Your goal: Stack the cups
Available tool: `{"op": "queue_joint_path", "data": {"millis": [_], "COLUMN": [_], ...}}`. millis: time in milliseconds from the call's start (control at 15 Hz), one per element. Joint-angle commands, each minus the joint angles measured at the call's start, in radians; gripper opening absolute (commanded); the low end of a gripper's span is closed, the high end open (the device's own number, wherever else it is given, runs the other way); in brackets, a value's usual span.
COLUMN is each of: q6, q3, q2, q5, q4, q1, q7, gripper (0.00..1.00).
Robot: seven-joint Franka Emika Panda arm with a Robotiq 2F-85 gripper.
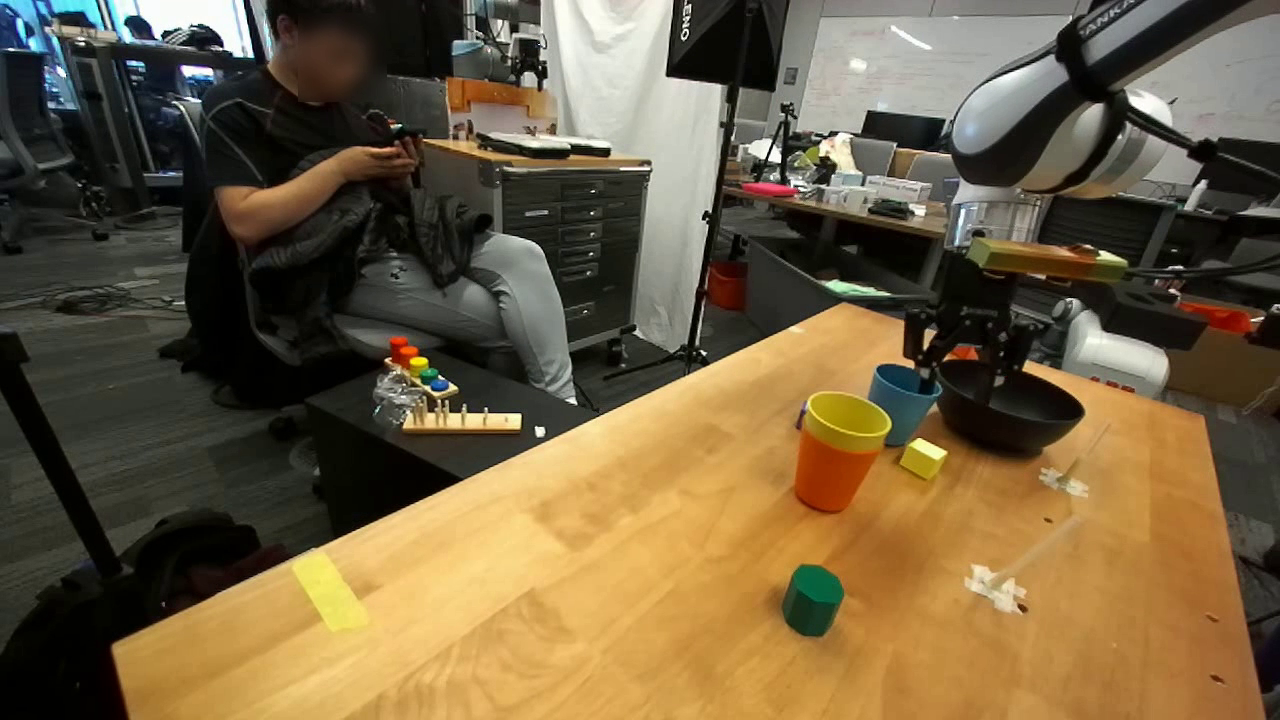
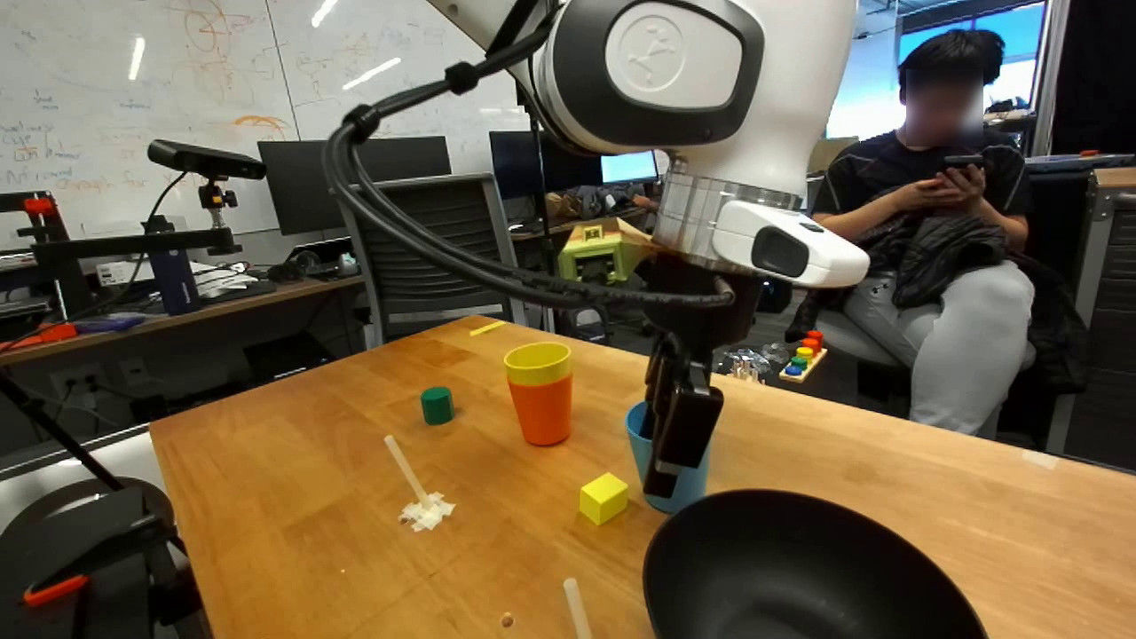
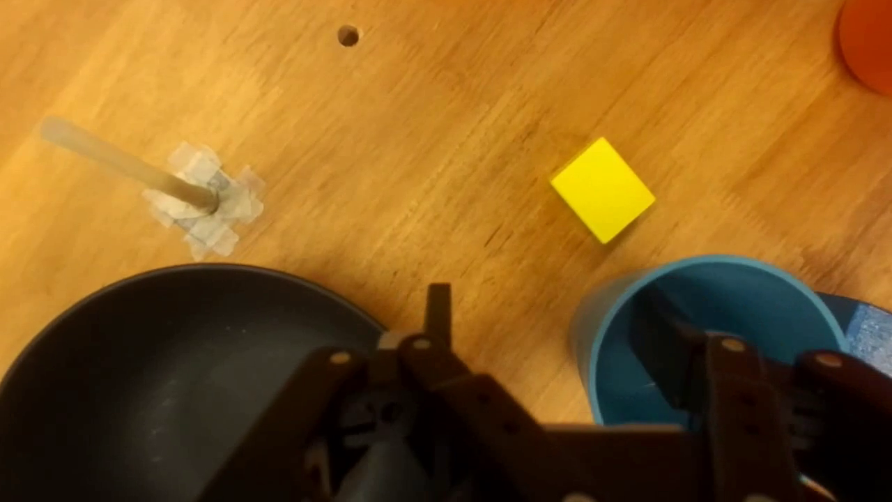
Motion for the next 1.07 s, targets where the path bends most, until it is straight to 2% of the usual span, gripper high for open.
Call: {"op": "queue_joint_path", "data": {"millis": [0,200,333,467,800,1000], "q6": [0.033,0.071,0.091,0.107,0.097,0.071], "q3": [0.012,0.014,0.017,0.021,0.034,0.045], "q2": [-0.007,-0.008,-0.005,0.003,-0.005,-0.047], "q5": [0.031,0.039,0.042,0.040,0.030,0.003], "q4": [0.007,0.002,0.002,0.004,-0.006,-0.050], "q1": [-0.013,-0.007,-0.006,-0.002,0.012,0.034], "q7": [-0.016,-0.012,-0.011,-0.007,-0.023,-0.059], "gripper": [0.37,0.15,0.04,0.00,0.01,0.01]}}
